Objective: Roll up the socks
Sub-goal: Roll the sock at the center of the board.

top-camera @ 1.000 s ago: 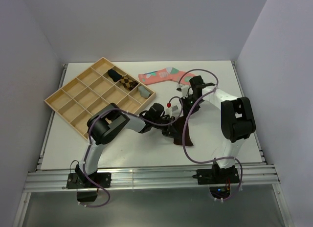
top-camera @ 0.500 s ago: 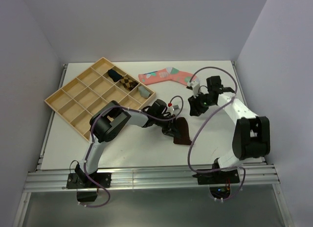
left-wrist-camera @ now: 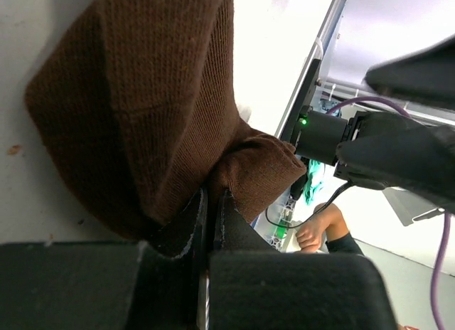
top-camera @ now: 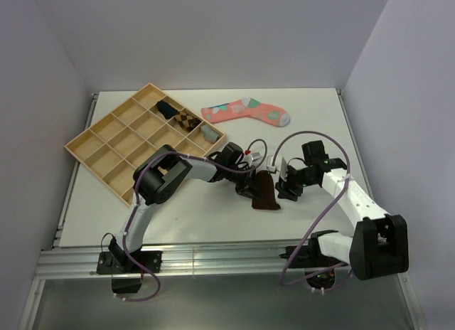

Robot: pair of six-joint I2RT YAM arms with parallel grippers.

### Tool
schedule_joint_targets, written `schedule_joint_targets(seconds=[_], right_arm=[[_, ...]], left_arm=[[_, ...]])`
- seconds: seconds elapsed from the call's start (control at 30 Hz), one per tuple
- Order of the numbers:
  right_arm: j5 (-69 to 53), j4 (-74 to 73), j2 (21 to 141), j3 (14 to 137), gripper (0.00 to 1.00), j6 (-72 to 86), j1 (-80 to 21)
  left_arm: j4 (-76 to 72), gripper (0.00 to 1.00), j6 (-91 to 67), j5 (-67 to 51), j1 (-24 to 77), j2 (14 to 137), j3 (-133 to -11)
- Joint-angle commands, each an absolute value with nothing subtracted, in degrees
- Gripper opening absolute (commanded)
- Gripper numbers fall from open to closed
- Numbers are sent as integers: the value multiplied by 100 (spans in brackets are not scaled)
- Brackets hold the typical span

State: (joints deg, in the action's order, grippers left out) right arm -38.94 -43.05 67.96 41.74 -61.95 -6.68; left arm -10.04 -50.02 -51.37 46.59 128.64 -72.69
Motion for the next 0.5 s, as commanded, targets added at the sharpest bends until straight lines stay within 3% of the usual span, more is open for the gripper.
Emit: schedule_joint_targets(seconds=[0.0, 0.23, 0.47], right_arm=[[-4052, -4281, 6443, 3956, 57, -6759, -913], [-3551, -3867, 5468, 3358, 62, -6487, -1801], [-3296, -3832, 5528, 3287, 63, -6583, -2118]], left_arm=[[466, 0, -4105, -3937, 4614, 13605, -6829], [519, 0, -4017, -3981, 4588, 13676, -6847], [571, 0, -3964, -3990, 4588, 13685, -6891]])
